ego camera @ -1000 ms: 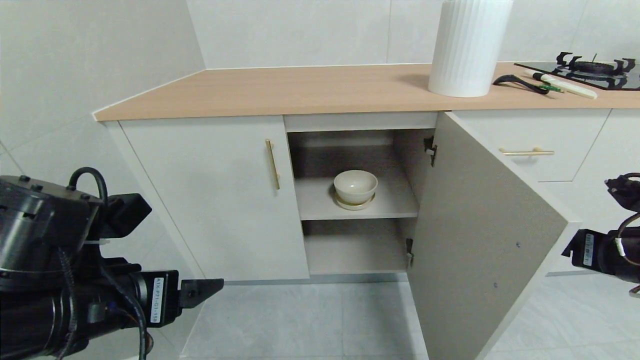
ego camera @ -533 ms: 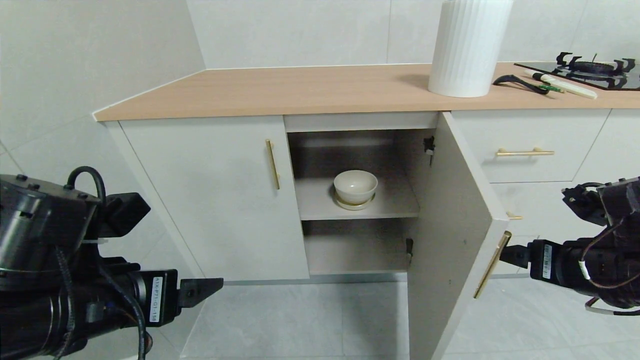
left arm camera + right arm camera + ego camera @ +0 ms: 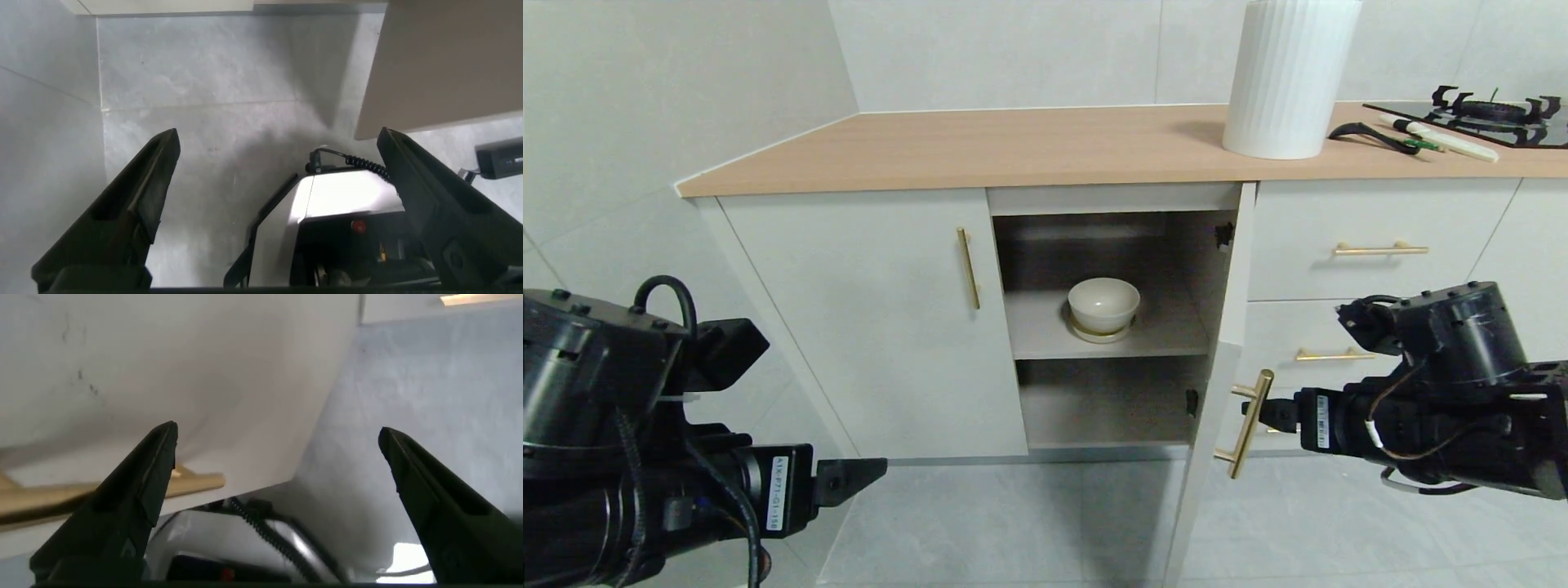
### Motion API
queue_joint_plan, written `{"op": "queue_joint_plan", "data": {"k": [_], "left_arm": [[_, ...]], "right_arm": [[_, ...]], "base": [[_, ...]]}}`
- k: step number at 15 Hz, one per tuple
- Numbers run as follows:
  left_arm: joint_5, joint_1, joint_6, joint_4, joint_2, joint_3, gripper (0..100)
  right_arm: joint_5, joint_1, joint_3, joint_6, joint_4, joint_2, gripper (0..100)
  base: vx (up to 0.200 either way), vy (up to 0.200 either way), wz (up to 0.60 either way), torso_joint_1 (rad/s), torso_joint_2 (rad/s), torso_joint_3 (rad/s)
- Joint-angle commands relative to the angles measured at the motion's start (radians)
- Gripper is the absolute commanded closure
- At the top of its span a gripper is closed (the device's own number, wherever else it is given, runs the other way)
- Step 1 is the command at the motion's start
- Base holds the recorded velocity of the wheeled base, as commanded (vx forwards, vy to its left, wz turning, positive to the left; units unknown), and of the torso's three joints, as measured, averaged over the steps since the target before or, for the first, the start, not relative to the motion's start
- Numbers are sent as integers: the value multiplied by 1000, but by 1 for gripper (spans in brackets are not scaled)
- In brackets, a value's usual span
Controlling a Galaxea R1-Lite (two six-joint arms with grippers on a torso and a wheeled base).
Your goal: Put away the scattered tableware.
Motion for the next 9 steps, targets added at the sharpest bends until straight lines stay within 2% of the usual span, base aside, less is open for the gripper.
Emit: {"op": "queue_joint_plan", "data": {"k": [1,4,9], "left_arm": [[1,-3,0,-1,0,2,0],[1,-5,3,-3,-13,10,0],[5,-5,3,-6,13,7,0]], "right_arm": [[37,7,-88,-47,-5,115,0],[83,18,-217,-53,2,180,0],[80,19,-237,-33,-14,227,0]], "base": [[0,0,0,0,0,0],[0,0,0,0,0,0],[0,0,0,0,0,0]]}}
